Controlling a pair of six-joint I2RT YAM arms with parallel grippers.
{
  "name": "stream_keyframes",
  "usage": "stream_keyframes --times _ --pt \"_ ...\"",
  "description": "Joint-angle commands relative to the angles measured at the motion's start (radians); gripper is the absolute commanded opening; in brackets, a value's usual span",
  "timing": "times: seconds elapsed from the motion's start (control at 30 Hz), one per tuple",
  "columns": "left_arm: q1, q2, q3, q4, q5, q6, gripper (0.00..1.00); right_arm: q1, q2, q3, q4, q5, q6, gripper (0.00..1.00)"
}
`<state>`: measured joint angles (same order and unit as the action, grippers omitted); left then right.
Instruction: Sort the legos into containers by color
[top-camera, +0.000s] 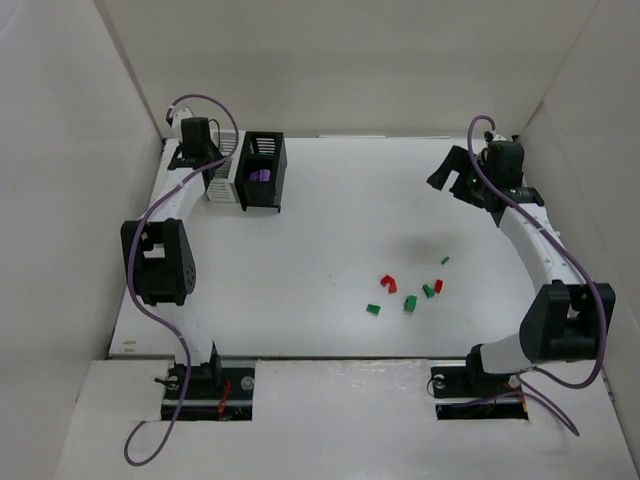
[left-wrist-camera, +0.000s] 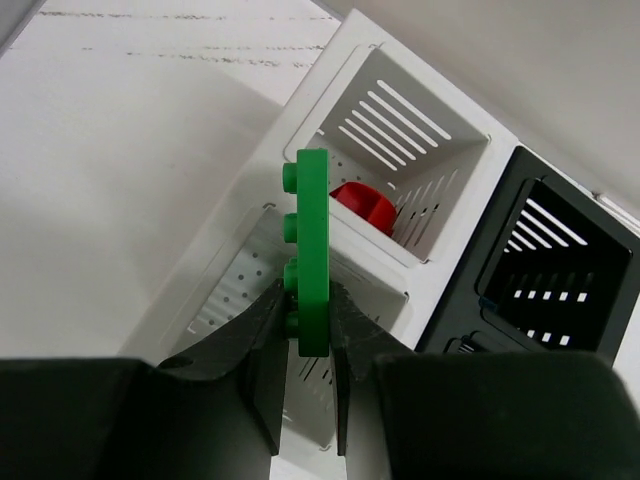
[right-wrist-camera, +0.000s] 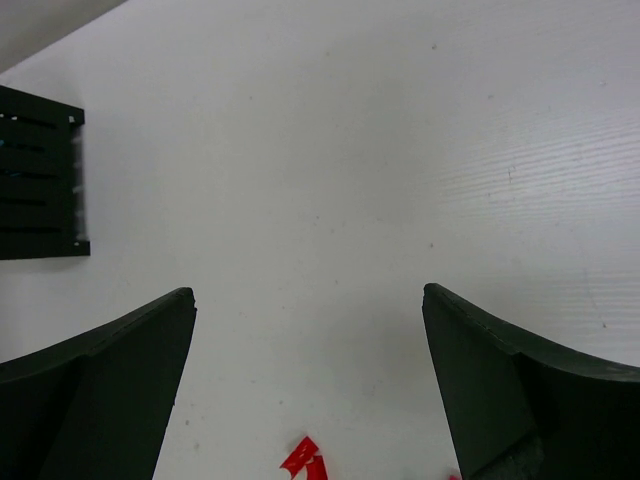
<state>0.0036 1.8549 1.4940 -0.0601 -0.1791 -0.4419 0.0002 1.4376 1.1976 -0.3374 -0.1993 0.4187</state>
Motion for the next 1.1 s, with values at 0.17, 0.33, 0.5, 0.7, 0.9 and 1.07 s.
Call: stream_keyframes --times 0.17,0.33,0.5,0.7,0.9,1.07 --pt "-0.001 -0.014 0.049 -0.05 -0.003 0.012 0.2 -0.005 -0.011 0.04 -0.038 0.04 -0.02 1.0" --pt "-0.001 -0.06 0.005 -0.064 -0.014 -0.001 0.3 -0.005 -0.029 0.01 -0.048 0.049 -0.02 1.0" --pt "-0.001 -0.092 -0.017 -0.064 -0.014 0.008 0.46 -0.005 -0.048 0.0 -0.058 0.058 -0.02 1.0" --pt "-0.001 -0.161 -0.037 -0.064 0.01 0.008 0.57 -0.005 -0.066 -0.056 -0.09 0.09 -0.02 1.0" --pt "-0.045 -0.267 -0.109 -0.03 0.076 0.049 0.95 -0.005 -0.097 -0.194 -0.157 0.106 0.054 0.96" --pt "-0.151 -0.341 -0.188 0.02 0.147 0.072 1.0 0.09 -0.125 -0.259 -0.221 0.109 0.017 0.91"
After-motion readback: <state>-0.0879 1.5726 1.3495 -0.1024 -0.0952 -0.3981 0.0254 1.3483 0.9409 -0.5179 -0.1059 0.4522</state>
